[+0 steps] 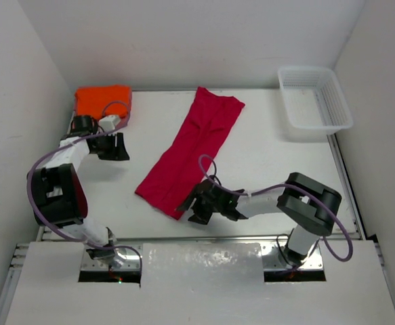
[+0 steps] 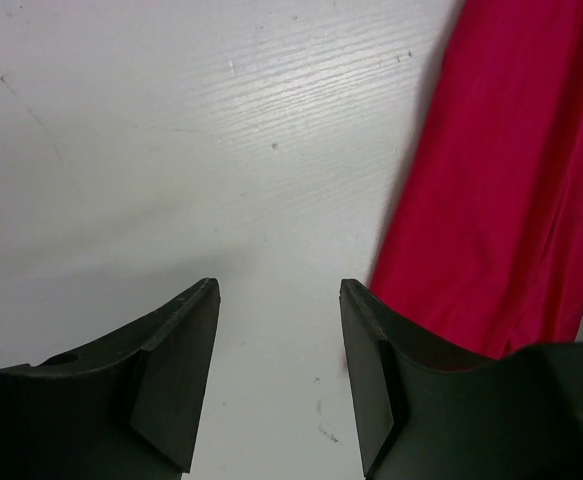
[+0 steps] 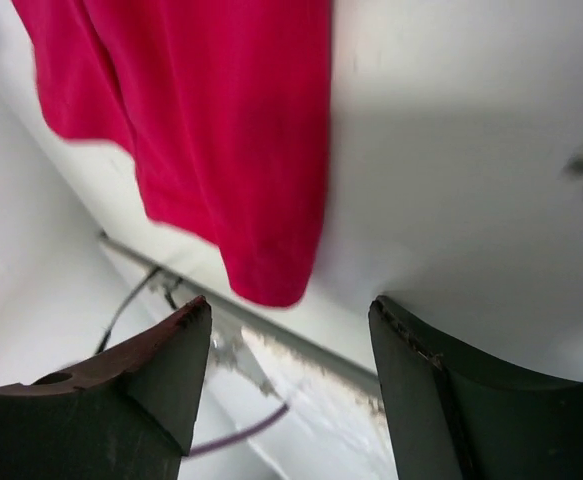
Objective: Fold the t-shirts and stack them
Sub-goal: Rotate the tshirt 90 degrees
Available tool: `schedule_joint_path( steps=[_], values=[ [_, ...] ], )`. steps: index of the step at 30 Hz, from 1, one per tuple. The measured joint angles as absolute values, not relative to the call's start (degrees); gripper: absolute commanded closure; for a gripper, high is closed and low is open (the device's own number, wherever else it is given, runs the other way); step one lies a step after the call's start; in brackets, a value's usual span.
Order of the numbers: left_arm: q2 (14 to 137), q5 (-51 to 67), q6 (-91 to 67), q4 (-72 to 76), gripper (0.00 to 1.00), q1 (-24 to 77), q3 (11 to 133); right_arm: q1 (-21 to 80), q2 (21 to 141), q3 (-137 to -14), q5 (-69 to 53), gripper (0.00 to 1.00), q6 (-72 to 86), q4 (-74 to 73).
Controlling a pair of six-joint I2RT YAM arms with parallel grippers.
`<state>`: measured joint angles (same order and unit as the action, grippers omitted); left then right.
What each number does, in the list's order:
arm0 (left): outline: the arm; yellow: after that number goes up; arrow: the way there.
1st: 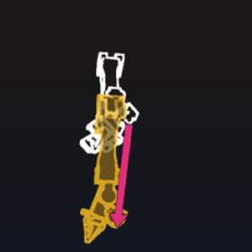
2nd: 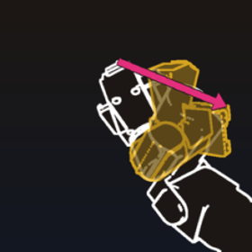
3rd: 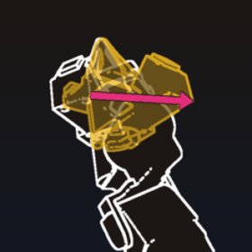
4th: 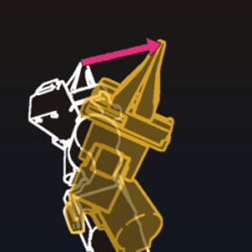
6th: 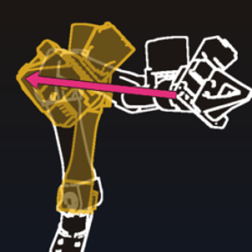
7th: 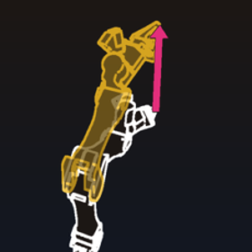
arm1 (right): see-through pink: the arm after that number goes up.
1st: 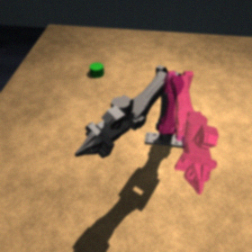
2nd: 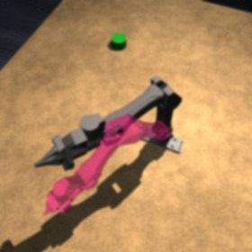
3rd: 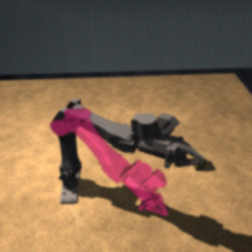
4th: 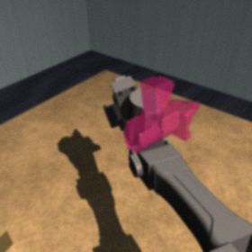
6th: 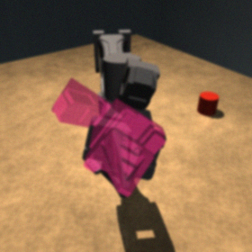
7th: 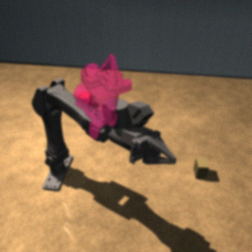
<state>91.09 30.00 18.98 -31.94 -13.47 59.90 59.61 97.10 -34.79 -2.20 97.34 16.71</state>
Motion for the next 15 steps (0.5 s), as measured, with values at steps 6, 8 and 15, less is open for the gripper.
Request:
schedule_joint_path(
  steps=[6, 8, 15],
  values=[
    [90.1, 30.0, 19.0, -32.0, 0.51, -13.5, 59.9, 57.8, 99.1, -38.6, 1.3, 0.46, 95.7, 14.0],
    [90.0, 30.0, 19.0, -32.1, 0.51, -13.5, 59.9, 57.8, 100.0, -38.8, 1.8, 0.47, 95.7, 14.7],
    [89.6, 29.9, 19.2, -32.4, 0.51, -13.5, 59.9, 57.8, 101.9, -39.5, 0.6, 0.75, 95.3, 16.7]
  ],
)
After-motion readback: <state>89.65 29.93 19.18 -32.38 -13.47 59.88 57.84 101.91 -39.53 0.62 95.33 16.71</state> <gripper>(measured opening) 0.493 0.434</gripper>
